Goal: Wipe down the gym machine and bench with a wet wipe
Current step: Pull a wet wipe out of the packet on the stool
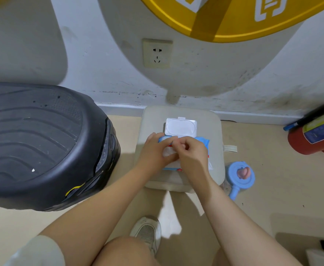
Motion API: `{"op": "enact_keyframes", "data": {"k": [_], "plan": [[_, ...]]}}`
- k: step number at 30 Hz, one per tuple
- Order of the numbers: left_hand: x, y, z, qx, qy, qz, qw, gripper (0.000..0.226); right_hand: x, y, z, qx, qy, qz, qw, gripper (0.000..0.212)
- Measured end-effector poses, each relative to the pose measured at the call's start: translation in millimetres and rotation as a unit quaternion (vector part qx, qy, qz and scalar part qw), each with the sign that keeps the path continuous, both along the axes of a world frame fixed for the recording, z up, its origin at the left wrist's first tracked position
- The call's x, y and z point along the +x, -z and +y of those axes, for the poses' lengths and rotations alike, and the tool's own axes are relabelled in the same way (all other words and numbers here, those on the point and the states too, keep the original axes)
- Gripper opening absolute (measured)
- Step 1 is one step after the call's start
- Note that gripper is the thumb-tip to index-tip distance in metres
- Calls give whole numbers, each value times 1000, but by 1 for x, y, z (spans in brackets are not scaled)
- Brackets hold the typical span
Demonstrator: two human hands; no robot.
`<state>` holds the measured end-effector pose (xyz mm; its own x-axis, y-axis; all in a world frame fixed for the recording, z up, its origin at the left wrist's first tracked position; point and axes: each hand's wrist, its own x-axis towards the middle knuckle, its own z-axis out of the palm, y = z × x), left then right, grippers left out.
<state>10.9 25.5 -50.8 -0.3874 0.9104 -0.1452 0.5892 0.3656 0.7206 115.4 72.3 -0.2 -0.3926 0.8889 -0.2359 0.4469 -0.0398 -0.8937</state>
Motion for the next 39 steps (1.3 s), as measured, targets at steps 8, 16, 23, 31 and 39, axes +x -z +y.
{"op": "enact_keyframes", "data": {"k": [8, 16, 23, 31, 39], "plan": [[1, 7, -9, 70, -41, -70, 994, 31, 18, 9, 17, 160, -130, -116, 972, 14], [-4, 8, -14, 66, 7, -66, 996, 33, 9, 4, 19, 313, -318, -335, 830, 17], [-4, 10, -16, 77, 12, -62, 995, 56, 11, -2, 19, 311, -313, -363, 821, 19], [-4, 7, -16, 89, 5, -64, 994, 53, 51, 5, 31, -17, -109, 40, 993, 26], [-4, -4, -6, 66, 27, 63, 995, 13, 48, -24, 22, 30, 8, 106, 994, 24]]}}
